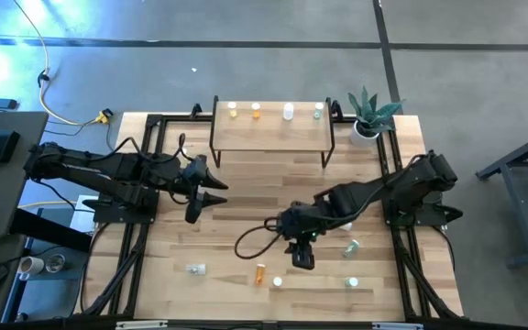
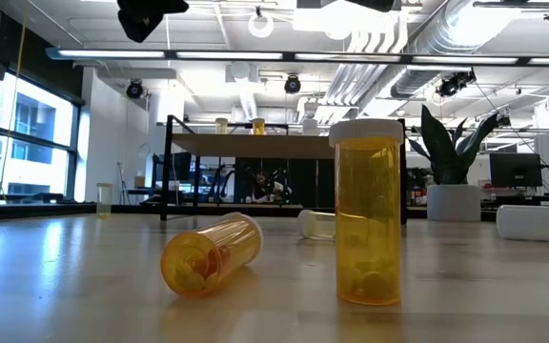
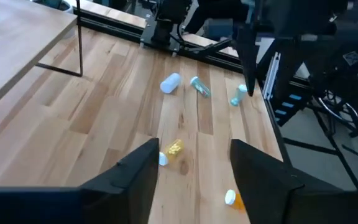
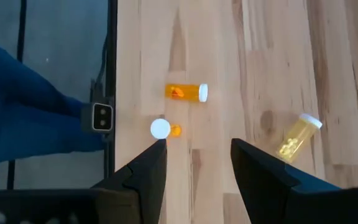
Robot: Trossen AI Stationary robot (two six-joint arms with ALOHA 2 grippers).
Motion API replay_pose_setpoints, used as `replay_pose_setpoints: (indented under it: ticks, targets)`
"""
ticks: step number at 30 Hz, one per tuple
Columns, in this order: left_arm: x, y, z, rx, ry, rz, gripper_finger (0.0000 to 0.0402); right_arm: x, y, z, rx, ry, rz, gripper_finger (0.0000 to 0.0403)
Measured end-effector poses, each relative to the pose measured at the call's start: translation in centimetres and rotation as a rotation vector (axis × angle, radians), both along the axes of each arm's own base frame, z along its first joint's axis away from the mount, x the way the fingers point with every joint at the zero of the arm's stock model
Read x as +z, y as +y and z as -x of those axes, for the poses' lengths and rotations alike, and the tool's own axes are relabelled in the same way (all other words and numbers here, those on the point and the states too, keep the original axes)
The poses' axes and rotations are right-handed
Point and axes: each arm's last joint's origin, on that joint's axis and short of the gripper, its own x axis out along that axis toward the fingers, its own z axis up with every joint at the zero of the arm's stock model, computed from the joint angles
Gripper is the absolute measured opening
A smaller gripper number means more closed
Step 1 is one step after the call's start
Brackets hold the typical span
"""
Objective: Pick and place medicine bottles onto shelf by color
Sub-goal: Put the right orange pill bottle on the shelf and align it to the other orange pill bottle
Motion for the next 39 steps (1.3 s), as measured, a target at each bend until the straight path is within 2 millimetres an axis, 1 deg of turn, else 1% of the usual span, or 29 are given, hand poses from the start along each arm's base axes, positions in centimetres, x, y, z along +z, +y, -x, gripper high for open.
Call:
replay_pose_setpoints:
  ticks: [3,6,11,14,18,21,25,31,36,39]
  targets:
    - [0.0,0.0,0.0,0.007,0.000,0.015,0.0216,-0.7,0.6,-0.4,0.043,0.000,0.022,0.0170]
    - [0.0,0.0,0.0,0.006,-0.001,0.016,0.0226,-1.5,1.2,-0.8,0.109,-0.008,0.055,0.0170]
    - [0.0,0.0,0.0,0.012,-0.001,0.020,0.0225,-2.6,1.7,-1.2,0.178,0.015,0.044,0.0170]
    - [0.0,0.0,0.0,0.014,-0.002,0.027,0.0223,-2.6,2.0,-1.2,0.196,0.024,0.028,0.0175]
    - [0.0,0.0,0.0,0.014,-0.002,0.026,0.0223,-2.7,2.5,-1.0,0.252,0.003,0.064,0.0200]
    - [0.0,0.0,0.0,0.016,-0.002,0.025,0.0223,-3.0,3.1,-1.1,0.341,-0.033,0.118,0.0218]
    - [0.0,0.0,0.0,0.030,-0.003,0.036,0.0223,-3.9,4.1,-1.5,0.431,-0.067,0.159,0.0224]
    - [0.0,0.1,0.0,0.041,-0.005,0.040,0.0223,-5.3,5.7,-2.6,0.554,-0.162,0.204,0.0224]
    - [0.0,0.1,0.0,0.053,-0.004,0.034,0.0223,-7.0,7.1,-2.9,0.629,-0.166,0.225,0.0224]
    - [0.0,0.1,0.0,0.057,-0.005,0.033,0.0223,-7.7,7.6,-3.2,0.648,-0.166,0.225,0.0224]
